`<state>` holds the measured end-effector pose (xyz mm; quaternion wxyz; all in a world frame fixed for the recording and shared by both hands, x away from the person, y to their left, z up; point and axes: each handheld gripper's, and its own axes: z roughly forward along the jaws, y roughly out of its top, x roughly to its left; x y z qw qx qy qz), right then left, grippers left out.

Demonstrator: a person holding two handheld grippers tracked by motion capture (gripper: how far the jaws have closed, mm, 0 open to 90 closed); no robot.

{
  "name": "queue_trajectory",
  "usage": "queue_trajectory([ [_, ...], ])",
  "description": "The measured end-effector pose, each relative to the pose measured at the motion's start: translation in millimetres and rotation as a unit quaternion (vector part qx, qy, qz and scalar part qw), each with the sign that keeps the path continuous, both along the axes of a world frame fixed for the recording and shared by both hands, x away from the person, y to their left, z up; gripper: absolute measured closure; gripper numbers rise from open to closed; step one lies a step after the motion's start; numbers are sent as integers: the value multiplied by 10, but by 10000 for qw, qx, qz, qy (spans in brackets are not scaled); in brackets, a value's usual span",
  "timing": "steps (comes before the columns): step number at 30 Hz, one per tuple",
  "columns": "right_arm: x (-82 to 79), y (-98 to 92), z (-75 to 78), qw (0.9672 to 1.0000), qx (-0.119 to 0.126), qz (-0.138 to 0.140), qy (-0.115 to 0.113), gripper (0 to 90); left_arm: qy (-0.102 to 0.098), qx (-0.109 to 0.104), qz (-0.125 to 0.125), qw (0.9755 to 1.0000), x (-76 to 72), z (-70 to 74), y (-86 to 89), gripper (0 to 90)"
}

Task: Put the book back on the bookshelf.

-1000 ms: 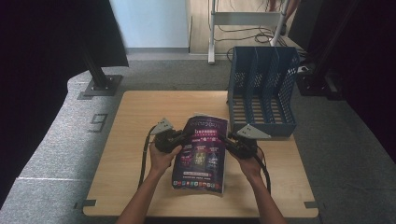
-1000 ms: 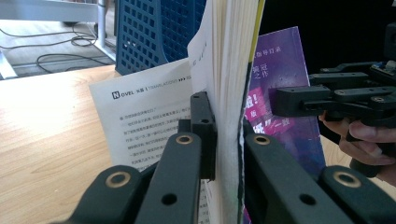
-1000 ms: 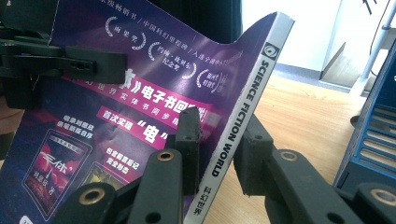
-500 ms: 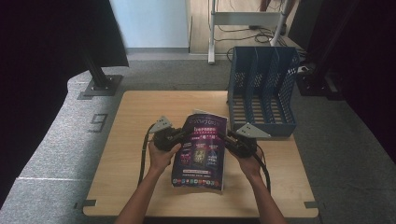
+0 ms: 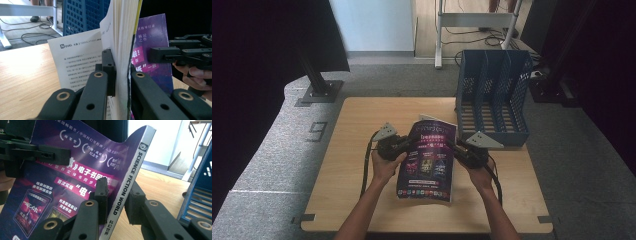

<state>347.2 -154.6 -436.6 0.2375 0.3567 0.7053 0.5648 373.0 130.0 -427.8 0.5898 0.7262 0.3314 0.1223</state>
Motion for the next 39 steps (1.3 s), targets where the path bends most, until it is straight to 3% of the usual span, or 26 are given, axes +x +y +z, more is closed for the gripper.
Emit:
queue_trajectory([
  [14, 2, -7, -3, 10000, 5, -6, -3, 734, -5, 16, -4, 10000, -4, 10, -3, 871],
  [28, -26, -25, 71, 9997, 17, -27, -235, 748, -103, 3, -26, 9999, -1, 70, -28, 870],
  [39, -38, -33, 46, 9996, 10, -13, -266, 754, -88, 21, -28, 10000, -4, 44, -33, 869],
])
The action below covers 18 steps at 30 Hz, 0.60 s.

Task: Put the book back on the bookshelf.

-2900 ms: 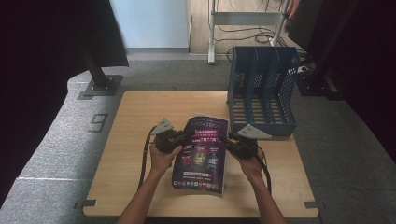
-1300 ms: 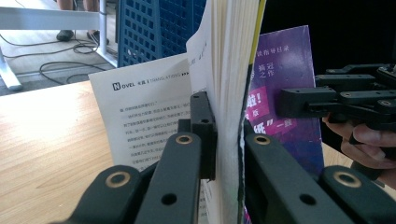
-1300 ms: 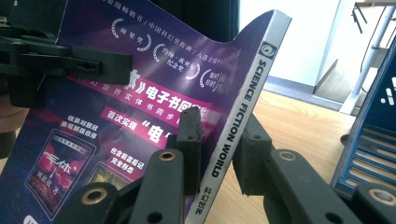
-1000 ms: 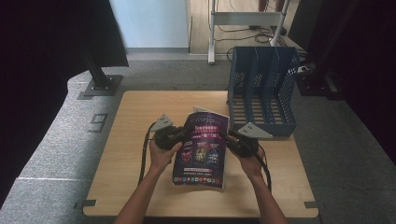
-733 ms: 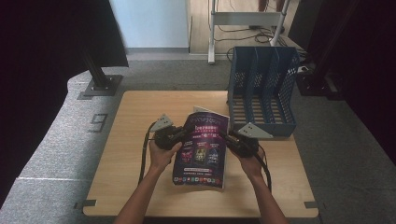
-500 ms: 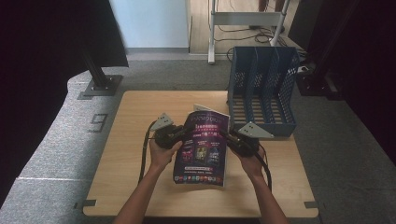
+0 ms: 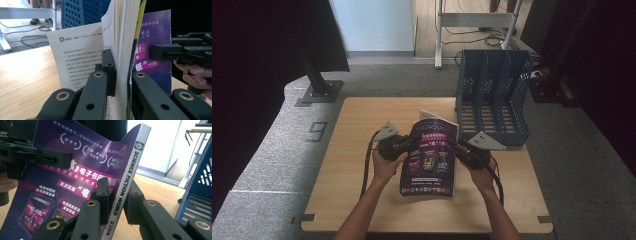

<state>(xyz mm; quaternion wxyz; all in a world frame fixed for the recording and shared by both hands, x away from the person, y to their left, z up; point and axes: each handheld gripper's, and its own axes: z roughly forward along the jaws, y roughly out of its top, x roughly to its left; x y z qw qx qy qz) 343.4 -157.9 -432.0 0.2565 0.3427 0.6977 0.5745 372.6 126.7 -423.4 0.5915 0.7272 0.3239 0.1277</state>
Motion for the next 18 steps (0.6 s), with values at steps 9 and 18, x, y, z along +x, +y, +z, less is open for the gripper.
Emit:
queue_trajectory([
  [9, 52, 21, 100, 9997, 18, -79, -241, 762, -149, -55, 31, 9999, 52, 130, -1, 868],
  [18, -27, 19, 43, 9994, 33, -38, -337, 779, -132, -12, 38, 9999, 10, 54, 18, 866],
])
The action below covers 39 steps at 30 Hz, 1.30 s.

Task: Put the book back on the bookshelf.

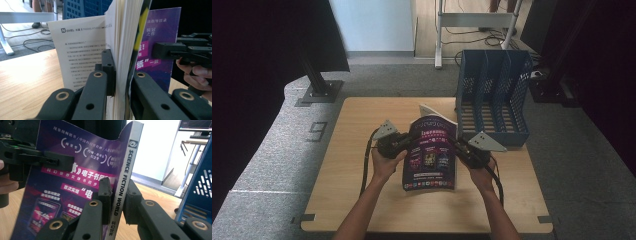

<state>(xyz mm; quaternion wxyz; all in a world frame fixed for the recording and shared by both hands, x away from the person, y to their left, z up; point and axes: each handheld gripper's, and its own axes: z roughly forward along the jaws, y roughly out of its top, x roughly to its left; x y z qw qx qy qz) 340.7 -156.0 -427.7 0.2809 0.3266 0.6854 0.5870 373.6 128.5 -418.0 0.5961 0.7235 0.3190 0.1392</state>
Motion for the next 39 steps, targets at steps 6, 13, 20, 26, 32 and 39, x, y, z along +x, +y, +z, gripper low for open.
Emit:
queue_trajectory([
  [6, 9, -10, 8, 10000, 33, 21, -11, 780, -63, 22, -11, 10000, 18, 50, -16, 867],
  [13, 15, -23, 2, 10000, 61, 7, -19, 780, -83, 21, 8, 10000, 24, 56, -36, 872],
  [20, -2, -34, 43, 9999, 89, -17, -100, 782, -166, 48, -6, 9999, 24, 119, -55, 871],
  [26, 5, -46, 106, 9996, 147, -72, -222, 785, -273, 101, -26, 9996, 36, 222, -85, 872],
  [32, -31, -64, 87, 9995, 133, -54, -282, 786, -285, 133, -68, 9995, -3, 196, -93, 870],
  [39, -88, -93, 37, 9995, 87, 1, -297, 789, -265, 135, -125, 9995, -48, 146, -95, 868],
])
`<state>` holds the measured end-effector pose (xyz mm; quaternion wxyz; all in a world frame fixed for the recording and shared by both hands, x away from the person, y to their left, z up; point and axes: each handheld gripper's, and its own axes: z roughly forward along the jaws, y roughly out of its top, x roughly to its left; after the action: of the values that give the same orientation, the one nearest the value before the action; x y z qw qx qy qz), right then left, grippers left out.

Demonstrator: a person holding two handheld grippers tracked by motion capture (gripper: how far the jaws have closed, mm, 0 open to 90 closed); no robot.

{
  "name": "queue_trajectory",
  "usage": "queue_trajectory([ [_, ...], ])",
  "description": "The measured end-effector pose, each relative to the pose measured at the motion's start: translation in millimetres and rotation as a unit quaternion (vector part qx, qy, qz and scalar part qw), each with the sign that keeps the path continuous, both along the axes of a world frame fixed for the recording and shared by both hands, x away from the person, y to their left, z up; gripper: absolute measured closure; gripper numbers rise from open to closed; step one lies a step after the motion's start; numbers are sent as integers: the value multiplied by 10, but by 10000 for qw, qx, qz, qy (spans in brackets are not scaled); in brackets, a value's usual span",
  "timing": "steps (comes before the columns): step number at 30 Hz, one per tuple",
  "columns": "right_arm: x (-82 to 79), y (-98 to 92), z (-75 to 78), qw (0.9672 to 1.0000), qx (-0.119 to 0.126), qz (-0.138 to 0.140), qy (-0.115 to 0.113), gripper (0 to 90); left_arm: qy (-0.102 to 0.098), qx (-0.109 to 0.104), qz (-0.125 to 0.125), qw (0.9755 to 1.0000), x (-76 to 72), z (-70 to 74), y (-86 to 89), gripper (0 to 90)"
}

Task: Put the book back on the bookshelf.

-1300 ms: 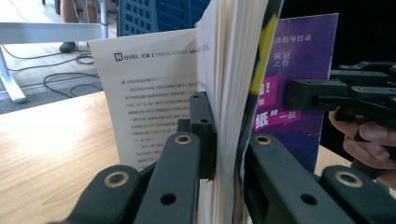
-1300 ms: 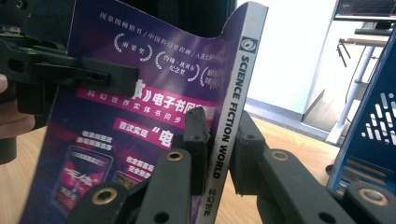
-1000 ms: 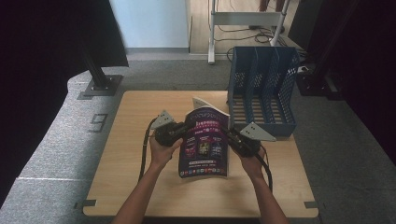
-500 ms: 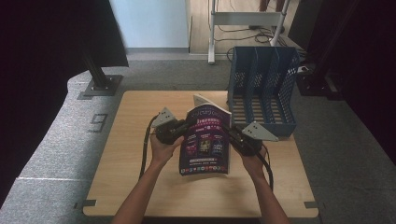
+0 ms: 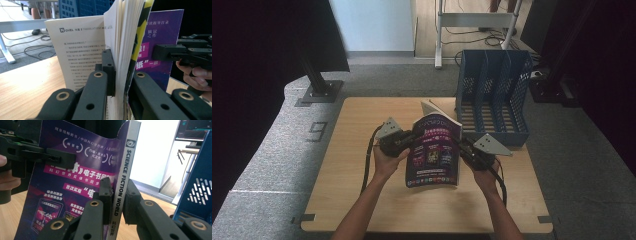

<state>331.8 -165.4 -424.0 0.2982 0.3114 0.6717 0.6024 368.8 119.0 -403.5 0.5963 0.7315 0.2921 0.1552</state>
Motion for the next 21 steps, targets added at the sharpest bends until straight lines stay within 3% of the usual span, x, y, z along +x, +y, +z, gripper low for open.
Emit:
queue_trajectory([
  [13, -38, 13, -20, 10000, -12, 37, -74, 792, -19, 6, 31, 10000, 4, -30, 24, 869],
  [21, 54, 57, 41, 9999, 46, 10, -166, 790, -90, 37, 112, 9999, 110, 74, 35, 869],
])
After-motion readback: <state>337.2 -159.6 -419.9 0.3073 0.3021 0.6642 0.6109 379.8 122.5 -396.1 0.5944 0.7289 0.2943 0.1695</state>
